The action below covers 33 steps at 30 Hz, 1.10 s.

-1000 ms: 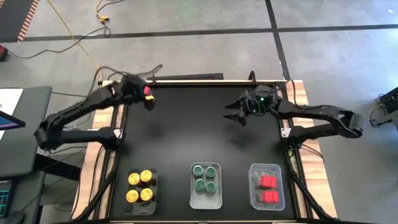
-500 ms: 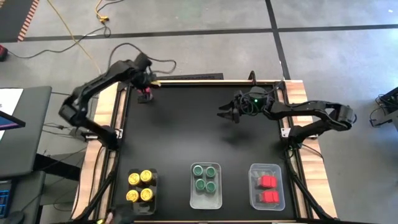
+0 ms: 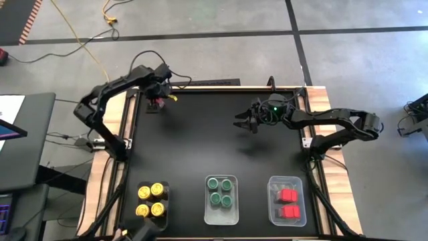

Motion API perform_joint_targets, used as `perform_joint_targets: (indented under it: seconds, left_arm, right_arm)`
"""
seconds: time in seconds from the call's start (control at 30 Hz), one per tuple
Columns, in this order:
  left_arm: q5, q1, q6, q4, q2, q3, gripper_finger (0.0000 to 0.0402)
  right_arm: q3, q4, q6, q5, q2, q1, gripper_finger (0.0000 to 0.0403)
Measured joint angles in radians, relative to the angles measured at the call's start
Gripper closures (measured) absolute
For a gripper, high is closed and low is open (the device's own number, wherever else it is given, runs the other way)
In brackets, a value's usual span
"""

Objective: Sort spices by type
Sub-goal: Put the red seasoning can into the transparent bin

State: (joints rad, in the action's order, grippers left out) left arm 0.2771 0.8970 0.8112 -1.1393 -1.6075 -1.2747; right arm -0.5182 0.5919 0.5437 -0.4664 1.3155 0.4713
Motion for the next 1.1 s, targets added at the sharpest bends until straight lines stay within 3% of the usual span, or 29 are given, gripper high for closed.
perform_joint_targets:
  seconds: [0.27, 0.43, 0.6, 0.8, 1.0, 1.1]
  left_arm:
    - [-0.007, -0.023, 0.074, 0.015, 0.088, 0.000, 0.0104]
    - [-0.010, 0.001, -0.026, 0.050, 0.087, 0.000, 0.0104]
    - [-0.011, -0.004, 0.059, 0.057, 0.083, 0.000, 0.0104]
    - [-0.010, -0.015, 0.047, 0.069, 0.083, 0.000, 0.0104]
    - [-0.118, -0.067, 0.013, 0.186, 0.083, 0.000, 0.0104]
    - [-0.109, -0.084, 0.104, 0.217, 0.083, 0.000, 0.0104]
  right_arm:
    - [0.000, -0.001, -0.030, 0.000, 0.000, 0.000, 0.0025]
    - [0.000, -0.003, -0.065, 0.000, 0.000, 0.002, 0.0025]
    - [0.000, -0.004, -0.076, 0.000, -0.001, 0.014, 0.0025]
    - [0.000, -0.005, -0.085, -0.002, -0.001, 0.016, 0.0025]
    - [0.000, -0.016, -0.099, -0.002, -0.001, 0.016, 0.0025]
    - [0.000, -0.016, -0.100, -0.002, -0.001, 0.016, 0.0025]
